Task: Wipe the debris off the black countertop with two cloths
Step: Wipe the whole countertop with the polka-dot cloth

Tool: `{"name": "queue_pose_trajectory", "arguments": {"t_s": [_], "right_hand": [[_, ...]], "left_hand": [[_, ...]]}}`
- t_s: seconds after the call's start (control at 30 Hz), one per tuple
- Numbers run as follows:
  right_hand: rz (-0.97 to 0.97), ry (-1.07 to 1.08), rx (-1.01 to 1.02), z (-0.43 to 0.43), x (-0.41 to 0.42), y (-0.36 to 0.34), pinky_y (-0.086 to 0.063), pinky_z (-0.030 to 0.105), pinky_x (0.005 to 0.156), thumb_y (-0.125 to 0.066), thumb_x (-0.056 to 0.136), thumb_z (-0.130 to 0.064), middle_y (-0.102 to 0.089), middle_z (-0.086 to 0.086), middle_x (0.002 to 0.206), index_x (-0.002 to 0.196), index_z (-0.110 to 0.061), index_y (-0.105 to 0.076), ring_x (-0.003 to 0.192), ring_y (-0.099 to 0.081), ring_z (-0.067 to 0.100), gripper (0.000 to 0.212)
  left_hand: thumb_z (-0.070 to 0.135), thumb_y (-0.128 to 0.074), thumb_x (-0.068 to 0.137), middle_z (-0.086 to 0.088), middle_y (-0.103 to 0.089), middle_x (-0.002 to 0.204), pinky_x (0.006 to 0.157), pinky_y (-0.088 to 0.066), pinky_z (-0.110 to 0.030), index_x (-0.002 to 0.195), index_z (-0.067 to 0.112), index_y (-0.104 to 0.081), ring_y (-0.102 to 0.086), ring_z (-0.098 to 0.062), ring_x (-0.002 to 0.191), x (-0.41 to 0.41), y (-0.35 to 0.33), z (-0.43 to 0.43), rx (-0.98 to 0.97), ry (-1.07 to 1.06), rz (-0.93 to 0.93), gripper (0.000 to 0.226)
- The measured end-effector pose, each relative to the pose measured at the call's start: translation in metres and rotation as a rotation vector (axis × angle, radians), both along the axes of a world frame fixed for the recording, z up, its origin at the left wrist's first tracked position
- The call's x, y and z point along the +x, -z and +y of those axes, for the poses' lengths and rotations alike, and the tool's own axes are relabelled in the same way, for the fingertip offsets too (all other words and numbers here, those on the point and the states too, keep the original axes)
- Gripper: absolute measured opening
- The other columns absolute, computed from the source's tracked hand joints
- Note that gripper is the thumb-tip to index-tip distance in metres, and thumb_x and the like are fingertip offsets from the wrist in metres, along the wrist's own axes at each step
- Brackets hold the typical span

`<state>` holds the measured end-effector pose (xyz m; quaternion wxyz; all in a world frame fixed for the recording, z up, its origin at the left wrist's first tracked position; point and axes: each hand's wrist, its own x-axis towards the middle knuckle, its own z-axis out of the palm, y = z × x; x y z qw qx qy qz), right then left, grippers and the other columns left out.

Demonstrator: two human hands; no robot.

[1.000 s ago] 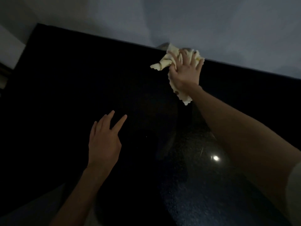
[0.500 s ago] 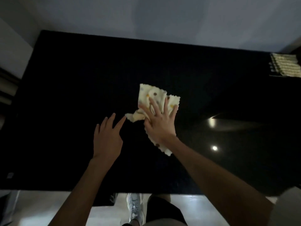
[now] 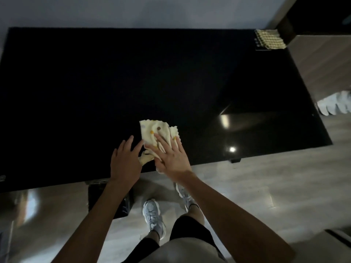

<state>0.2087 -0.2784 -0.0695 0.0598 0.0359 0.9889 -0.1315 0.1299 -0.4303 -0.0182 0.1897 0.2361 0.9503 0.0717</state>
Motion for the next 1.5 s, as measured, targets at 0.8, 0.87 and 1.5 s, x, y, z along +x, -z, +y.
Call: {"name": "queue_pose_trajectory", "arguments": {"t_s": [0.8, 0.87, 1.5], "right_hand": [[-0.116, 0.832, -0.051, 0.246, 0.12, -0.001, 0.002, 0.064, 0.114, -0.004, 0.085, -0.052, 0.007, -0.003, 0.162, 0.149, -0.05, -0.001, 0.146, 0.013, 0.038, 0.064], [-0.139, 0.873, -0.073, 0.228, 0.111, -0.002, 0.003, 0.066, 0.113, -0.004, 0.088, -0.051, 0.01, -0.002, 0.162, 0.147, -0.051, 0.005, 0.145, 0.014, 0.042, 0.06], [-0.183, 0.061, -0.135, -0.169, -0.056, -0.003, 0.02, 0.065, 0.108, 0.01, 0.088, -0.058, 0.014, -0.005, 0.161, 0.145, -0.051, 0.01, 0.145, 0.019, 0.039, 0.058]], "left_hand": [[0.013, -0.046, 0.091, -0.006, -0.017, 0.157, 0.116, -0.019, -0.045, 0.149, 0.028, -0.02, -0.016, -0.025, 0.144, 0.093, 0.001, 0.126, -0.053, -0.176, 0.06, 0.065], [0.013, -0.049, 0.09, -0.005, -0.018, 0.157, 0.116, -0.021, -0.046, 0.149, 0.027, -0.019, -0.018, -0.025, 0.144, 0.093, 0.0, 0.113, -0.063, -0.19, 0.069, 0.068], [0.021, -0.042, 0.093, -0.015, -0.006, 0.158, 0.113, -0.02, -0.054, 0.149, 0.027, -0.021, -0.006, -0.034, 0.145, 0.005, 0.011, -0.218, -0.142, -0.415, 0.105, 0.06]]}}
